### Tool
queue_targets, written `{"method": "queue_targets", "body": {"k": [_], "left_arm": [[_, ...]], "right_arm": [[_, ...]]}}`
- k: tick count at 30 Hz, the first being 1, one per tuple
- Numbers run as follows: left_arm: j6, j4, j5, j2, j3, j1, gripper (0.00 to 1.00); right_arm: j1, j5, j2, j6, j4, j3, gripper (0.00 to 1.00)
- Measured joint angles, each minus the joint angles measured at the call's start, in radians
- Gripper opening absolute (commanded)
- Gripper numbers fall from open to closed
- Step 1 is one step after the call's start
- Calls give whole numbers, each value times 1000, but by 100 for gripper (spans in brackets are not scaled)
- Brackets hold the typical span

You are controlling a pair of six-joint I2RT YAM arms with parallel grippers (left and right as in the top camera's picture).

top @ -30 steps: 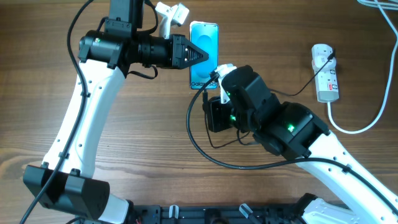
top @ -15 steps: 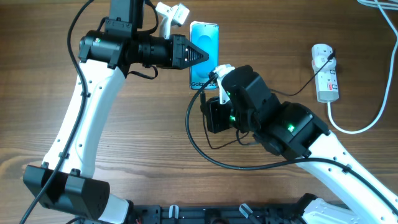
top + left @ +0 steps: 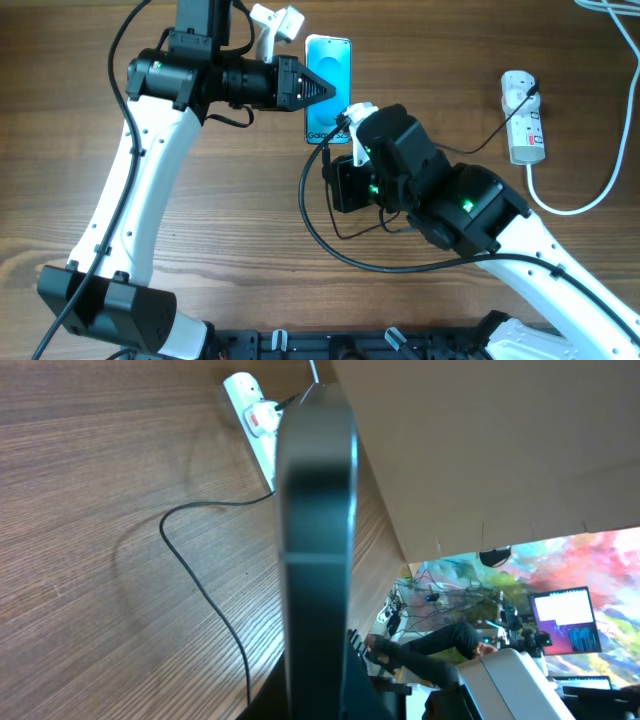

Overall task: Plug charger to phone and switch on socket
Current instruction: 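Hold the plug pressed into the port while the left gripper holds the phone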

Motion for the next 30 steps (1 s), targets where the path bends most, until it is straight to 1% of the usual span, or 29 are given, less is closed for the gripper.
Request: {"method": "queue_targets", "body": {"k": [20, 30], "left_arm": [[1, -2, 19, 0, 0, 0, 4], [26, 0, 23, 0, 0, 0, 4]], "right_arm": [[0, 14, 0, 19, 0, 0, 4], [0, 14, 0, 19, -1, 2, 4]]}}
